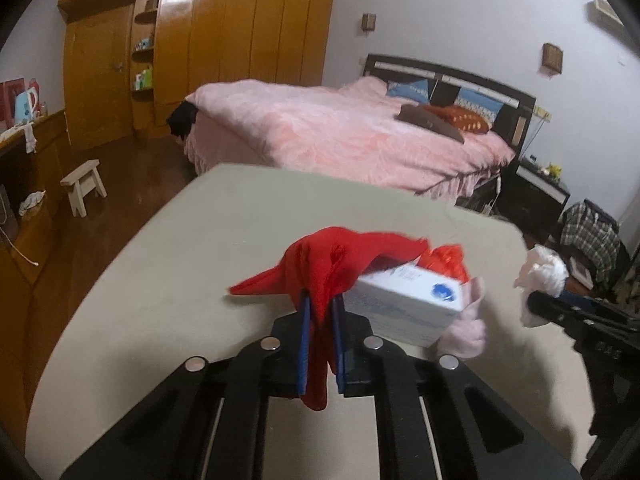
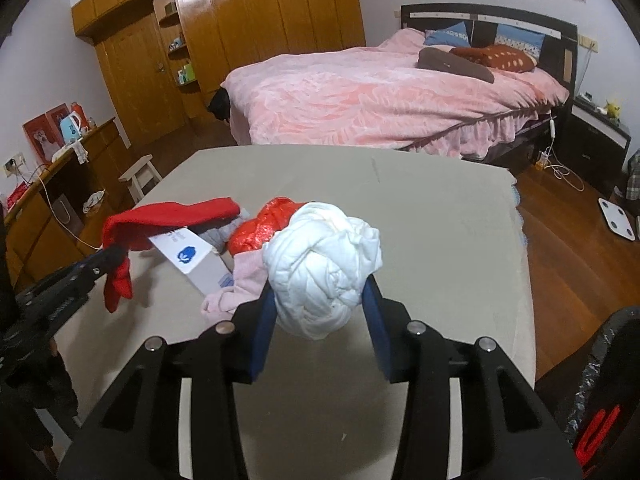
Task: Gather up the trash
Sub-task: 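Grasp the white tissue with the right tool while the left tool grasps the red glove, then carry the tissue and glove over the bin and open both tools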
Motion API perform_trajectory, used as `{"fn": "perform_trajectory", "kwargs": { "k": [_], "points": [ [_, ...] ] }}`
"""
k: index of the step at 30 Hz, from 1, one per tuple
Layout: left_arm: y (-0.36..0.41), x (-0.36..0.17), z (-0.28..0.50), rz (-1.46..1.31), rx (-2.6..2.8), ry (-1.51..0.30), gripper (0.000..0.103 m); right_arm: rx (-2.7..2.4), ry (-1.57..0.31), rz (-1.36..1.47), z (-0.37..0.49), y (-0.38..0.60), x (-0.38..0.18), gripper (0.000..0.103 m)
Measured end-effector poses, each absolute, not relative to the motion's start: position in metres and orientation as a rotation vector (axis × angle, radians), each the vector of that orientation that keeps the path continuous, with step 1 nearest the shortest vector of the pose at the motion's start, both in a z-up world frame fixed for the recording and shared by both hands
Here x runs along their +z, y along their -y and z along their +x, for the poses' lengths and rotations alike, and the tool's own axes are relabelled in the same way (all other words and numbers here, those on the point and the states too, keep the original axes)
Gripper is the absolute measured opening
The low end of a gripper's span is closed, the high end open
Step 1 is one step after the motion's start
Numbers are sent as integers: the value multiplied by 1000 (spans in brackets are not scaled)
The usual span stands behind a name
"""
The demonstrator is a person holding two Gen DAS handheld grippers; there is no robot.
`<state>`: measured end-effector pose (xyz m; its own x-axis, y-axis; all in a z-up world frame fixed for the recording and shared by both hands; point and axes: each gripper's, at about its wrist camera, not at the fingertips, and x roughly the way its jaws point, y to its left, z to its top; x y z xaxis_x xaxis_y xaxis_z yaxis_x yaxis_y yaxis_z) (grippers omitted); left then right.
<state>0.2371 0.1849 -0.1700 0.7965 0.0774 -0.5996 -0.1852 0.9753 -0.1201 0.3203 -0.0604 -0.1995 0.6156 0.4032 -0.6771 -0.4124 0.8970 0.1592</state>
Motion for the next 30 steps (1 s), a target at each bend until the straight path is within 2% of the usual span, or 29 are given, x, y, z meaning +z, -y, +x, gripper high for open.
{"fn": "perform_trajectory", "kwargs": {
  "k": [30],
  "points": [
    [-91,-84,188,-138,-77,-496,10,403,-623,39,242,134,-109,41]
  ]
}}
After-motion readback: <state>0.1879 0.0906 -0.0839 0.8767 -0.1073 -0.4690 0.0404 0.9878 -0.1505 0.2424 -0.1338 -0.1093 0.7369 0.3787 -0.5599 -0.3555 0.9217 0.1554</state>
